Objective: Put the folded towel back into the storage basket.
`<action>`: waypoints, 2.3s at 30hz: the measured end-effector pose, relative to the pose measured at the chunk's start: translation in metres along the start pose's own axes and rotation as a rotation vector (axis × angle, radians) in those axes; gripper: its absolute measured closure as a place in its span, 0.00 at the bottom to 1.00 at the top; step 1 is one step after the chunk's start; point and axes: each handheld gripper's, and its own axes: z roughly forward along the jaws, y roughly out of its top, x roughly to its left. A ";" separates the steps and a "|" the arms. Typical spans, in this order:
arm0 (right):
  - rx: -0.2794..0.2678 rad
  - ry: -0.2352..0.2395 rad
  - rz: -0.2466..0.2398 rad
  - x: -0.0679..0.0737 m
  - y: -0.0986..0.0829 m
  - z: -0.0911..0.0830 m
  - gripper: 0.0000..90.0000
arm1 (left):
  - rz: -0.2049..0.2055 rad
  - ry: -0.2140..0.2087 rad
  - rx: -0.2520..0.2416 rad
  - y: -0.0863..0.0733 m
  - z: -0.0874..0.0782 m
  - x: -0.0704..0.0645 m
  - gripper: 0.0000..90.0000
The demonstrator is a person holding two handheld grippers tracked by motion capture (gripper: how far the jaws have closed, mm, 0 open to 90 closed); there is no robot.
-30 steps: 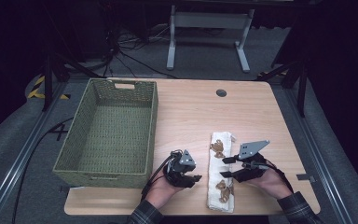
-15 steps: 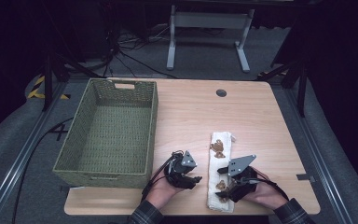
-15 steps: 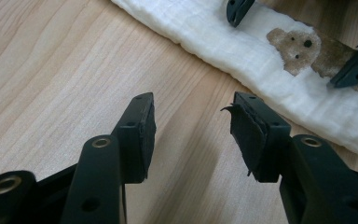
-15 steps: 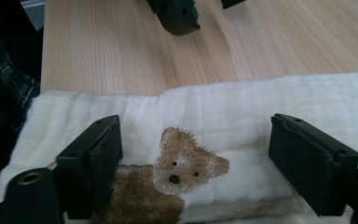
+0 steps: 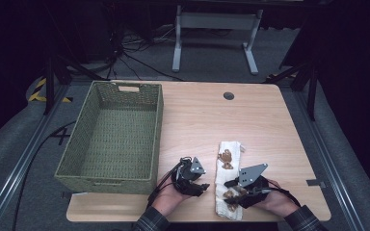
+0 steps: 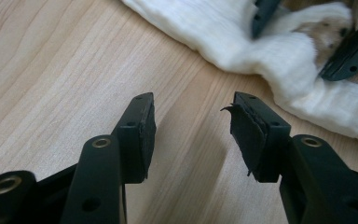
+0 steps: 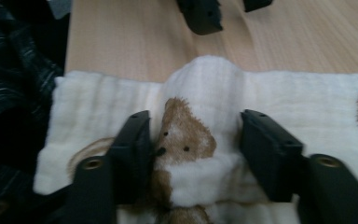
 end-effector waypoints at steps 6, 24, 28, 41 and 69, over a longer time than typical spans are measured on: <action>-0.007 0.080 -0.022 0.003 -0.001 -0.001 0.84 | 0.013 0.008 -0.028 0.009 0.000 0.001 0.55; 0.014 0.153 -0.062 0.005 0.001 -0.002 0.89 | 0.119 -0.003 -0.058 0.073 0.017 0.025 0.40; 0.014 0.160 -0.058 0.005 0.000 -0.002 0.89 | 0.140 -0.018 -0.037 0.085 0.028 0.036 0.38; 0.015 0.164 -0.059 0.004 0.000 -0.002 0.89 | 0.190 -0.113 0.043 0.096 0.074 0.058 0.35; -0.029 0.169 0.009 -0.014 0.015 -0.014 0.89 | 0.198 -0.104 0.077 0.102 0.054 0.057 0.89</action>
